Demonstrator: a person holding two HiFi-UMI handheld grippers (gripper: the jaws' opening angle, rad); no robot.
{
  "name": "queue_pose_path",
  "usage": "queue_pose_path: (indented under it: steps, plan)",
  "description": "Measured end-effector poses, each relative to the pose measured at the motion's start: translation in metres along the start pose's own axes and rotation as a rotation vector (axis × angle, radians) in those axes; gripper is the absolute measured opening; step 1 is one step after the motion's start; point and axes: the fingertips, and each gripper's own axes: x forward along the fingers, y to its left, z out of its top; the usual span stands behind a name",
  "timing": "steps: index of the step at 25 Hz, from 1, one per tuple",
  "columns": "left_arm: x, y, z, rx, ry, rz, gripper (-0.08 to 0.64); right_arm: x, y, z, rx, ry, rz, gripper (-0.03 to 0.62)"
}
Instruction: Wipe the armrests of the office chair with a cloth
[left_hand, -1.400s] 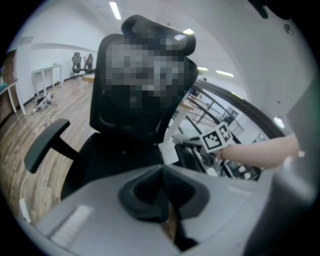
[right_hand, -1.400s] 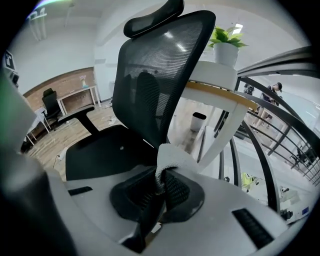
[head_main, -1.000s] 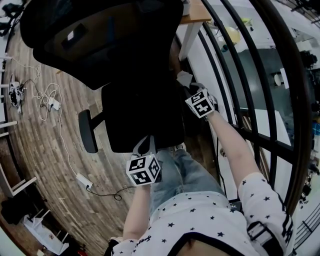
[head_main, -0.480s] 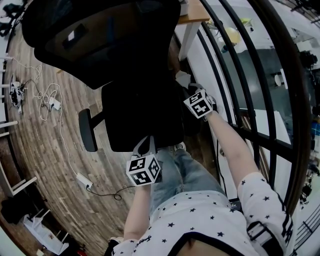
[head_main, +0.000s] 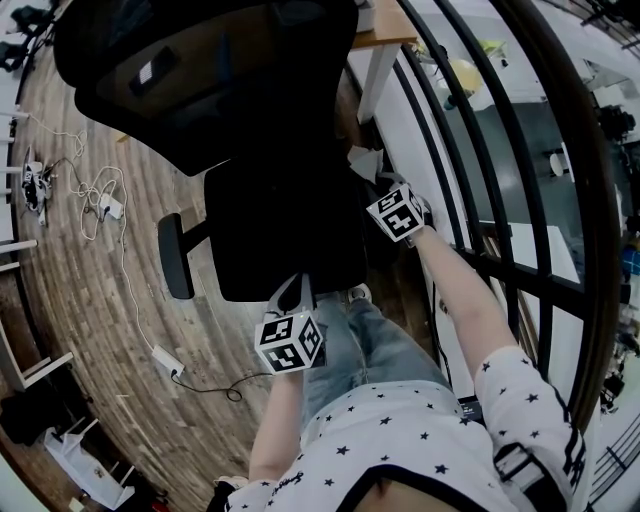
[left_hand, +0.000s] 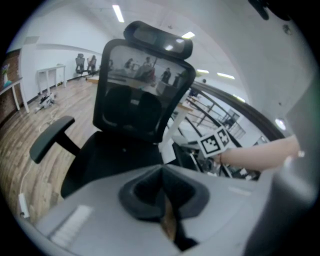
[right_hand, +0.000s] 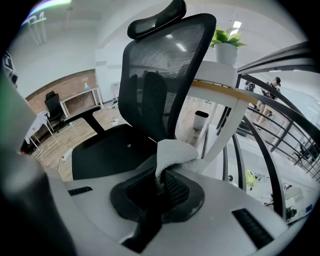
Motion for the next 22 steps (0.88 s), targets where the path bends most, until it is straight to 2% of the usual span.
queue_pose_path:
  steps: [22]
  plan:
    - [-0.027, -0.005, -0.021, -0.004, -0.033, 0.008, 0.006, -0.02, 0.025, -0.023, -0.009, 0.013, -0.004, 0.029]
